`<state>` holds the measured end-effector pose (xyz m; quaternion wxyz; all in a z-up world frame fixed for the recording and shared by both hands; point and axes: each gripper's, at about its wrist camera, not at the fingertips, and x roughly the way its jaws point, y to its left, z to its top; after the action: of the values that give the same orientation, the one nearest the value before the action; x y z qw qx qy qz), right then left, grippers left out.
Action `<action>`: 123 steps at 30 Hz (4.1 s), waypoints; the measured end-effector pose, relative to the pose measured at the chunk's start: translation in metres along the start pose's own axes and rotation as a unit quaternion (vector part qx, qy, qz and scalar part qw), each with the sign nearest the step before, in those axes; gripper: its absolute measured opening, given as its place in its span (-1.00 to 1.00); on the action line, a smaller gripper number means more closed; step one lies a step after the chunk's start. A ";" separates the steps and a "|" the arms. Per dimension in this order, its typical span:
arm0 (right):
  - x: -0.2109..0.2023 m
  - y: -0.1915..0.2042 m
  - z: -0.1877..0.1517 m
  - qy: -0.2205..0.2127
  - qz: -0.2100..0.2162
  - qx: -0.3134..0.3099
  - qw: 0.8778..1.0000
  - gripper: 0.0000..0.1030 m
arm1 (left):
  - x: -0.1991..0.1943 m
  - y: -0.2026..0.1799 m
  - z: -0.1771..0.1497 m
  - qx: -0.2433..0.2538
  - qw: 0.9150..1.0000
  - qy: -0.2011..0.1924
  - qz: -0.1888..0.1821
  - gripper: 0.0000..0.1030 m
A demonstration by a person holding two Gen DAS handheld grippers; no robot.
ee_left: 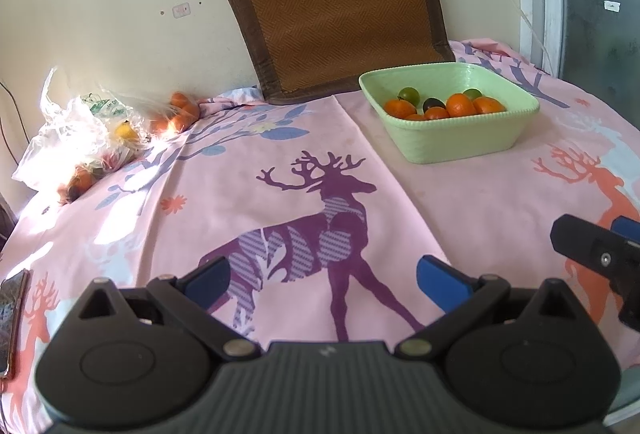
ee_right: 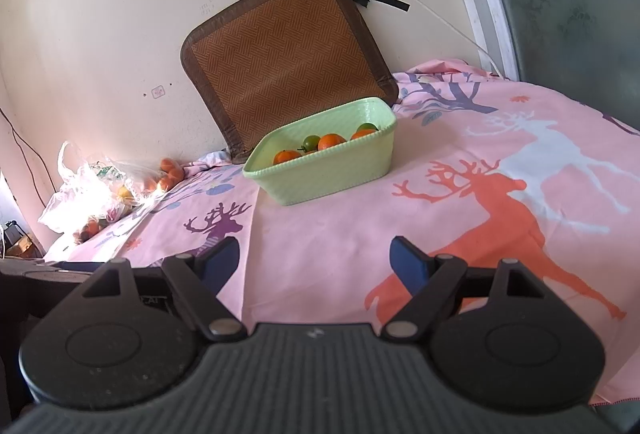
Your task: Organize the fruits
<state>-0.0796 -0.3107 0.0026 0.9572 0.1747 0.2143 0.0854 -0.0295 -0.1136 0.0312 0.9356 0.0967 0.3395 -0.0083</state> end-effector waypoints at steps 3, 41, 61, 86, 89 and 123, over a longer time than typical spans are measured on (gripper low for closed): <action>0.000 0.000 0.000 0.000 0.000 0.000 1.000 0.63 | 0.000 -0.001 0.000 0.002 1.000 0.000 0.001 1.00; 0.003 0.000 -0.001 0.003 0.002 0.003 1.000 0.63 | 0.003 -0.003 -0.003 0.010 1.000 0.002 -0.002 1.00; 0.005 -0.001 -0.002 0.004 0.002 0.004 1.000 0.63 | 0.005 -0.006 -0.003 0.014 1.000 0.001 -0.005 1.00; 0.005 -0.001 -0.001 0.005 0.002 0.004 1.000 0.63 | 0.005 -0.006 -0.003 0.014 1.000 0.002 -0.006 1.00; 0.006 -0.001 -0.002 0.005 0.002 0.004 1.000 0.63 | 0.005 -0.006 -0.003 0.013 1.000 0.002 -0.006 1.00; 0.006 -0.001 -0.002 0.005 0.002 0.004 1.000 0.63 | 0.006 -0.008 -0.001 0.014 1.000 0.006 -0.006 1.00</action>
<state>-0.0748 -0.3096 -0.0021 0.9553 0.1783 0.2191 0.0876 -0.0264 -0.1207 0.0253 0.9322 0.1075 0.3452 -0.0180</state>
